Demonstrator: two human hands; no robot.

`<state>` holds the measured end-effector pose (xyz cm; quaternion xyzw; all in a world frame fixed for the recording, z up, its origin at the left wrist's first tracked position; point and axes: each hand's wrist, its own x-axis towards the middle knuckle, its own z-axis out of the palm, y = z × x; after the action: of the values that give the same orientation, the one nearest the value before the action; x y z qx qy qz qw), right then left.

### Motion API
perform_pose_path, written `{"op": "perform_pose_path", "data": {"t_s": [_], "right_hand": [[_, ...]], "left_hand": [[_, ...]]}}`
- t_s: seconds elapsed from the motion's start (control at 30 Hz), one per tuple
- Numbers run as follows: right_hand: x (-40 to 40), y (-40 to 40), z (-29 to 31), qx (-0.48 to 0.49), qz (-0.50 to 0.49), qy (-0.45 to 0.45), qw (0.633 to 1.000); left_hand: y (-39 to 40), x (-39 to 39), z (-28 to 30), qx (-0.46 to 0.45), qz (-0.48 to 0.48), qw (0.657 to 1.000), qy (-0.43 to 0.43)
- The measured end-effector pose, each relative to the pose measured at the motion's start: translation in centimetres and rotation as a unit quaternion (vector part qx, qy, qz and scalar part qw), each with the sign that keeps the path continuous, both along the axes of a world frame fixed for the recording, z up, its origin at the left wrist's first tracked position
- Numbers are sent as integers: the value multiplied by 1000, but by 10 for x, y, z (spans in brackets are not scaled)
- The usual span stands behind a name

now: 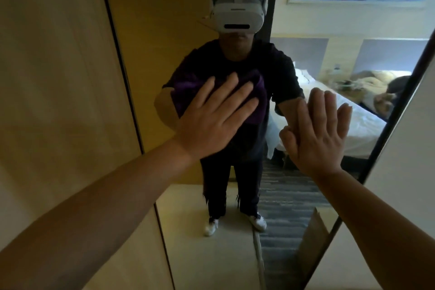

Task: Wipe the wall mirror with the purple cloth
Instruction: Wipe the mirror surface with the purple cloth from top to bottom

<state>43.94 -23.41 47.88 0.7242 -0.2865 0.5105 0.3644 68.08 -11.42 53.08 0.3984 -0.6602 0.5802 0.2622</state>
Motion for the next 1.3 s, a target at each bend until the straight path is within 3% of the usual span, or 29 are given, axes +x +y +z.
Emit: {"op": "perform_pose_path", "data": {"t_s": [0.33,0.47,0.73,0.93,1.07,1.17,1.3], "right_hand": [[1,3,3,8,7,-6,1000],[0,7,4,12,-8,-3,1000],[-25,46,20,151,19,22,988],[-73,45,25,166,-35,20,985],[-82,28,29,177,-74,50,980],[-80,8,22,142,-55,64,986],[-80,-9,12,93,-22,47,994]], "left_hand": [[27,43,-186,101,55,987,-114],[37,49,-211,139,51,984,-96],[49,21,-157,210,-13,977,-38],[40,-14,-61,101,-65,993,15],[18,-51,15,22,-75,997,-5],[-7,-74,70,-33,-58,997,-25],[-32,-92,103,-26,-10,999,-45]]}}
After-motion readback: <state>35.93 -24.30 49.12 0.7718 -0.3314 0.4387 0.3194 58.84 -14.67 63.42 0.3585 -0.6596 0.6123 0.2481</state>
